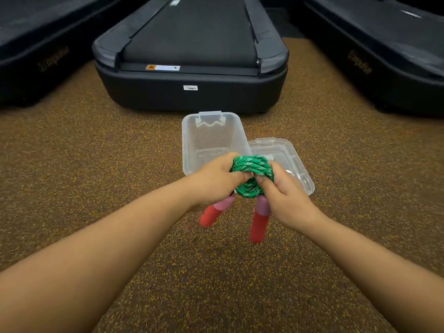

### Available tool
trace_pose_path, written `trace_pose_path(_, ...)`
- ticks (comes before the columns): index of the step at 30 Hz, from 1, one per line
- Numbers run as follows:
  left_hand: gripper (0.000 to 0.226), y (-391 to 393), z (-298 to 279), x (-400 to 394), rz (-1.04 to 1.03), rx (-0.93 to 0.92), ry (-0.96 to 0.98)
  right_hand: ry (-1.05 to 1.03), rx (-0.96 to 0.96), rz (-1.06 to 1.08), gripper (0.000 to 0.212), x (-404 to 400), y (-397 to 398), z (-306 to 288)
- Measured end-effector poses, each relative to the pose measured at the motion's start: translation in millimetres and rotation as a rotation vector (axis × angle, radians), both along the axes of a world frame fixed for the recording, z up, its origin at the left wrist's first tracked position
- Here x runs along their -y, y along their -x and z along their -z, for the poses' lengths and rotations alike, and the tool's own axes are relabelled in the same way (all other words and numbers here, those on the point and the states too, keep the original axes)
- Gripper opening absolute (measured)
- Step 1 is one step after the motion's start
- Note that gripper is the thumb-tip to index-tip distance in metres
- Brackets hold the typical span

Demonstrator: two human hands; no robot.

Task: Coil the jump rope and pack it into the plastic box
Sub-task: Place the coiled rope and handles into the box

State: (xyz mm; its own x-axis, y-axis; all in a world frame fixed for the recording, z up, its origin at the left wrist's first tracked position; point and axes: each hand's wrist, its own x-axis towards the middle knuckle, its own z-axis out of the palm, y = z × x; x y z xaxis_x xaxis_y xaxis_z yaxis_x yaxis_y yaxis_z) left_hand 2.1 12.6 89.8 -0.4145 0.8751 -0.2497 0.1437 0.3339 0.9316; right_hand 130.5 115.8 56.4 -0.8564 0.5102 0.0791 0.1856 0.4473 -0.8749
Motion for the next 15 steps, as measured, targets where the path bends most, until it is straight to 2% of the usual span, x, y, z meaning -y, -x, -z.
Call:
trace_pose_path(3,0.018,0.0,-5.8,-4.1,-0.096,-0.068,-0.038,0.03,-0.03,0.041,0.012,-1.0,3.0,-1.1)
trace_pose_path(6,0.014,1.4,-10.6,-7.7,-0.141,-0.105,-0.095,0.148,-0.086,0.039,0.011,-1.0,4.2,-3.6)
trace_pose_path(10,0.013,-0.3,-9.7,-8.7,-0.169,0.004,-0.112,0.297,-0.136,0.021,0.019,-0.8,3.4,-4.3)
trace_pose_path(15,0.018,-1.9,-7.3,-14.9,-0.255,0.197,-0.158,0.536,-0.308,0.012,0.027,3.8,4.8,-3.8)
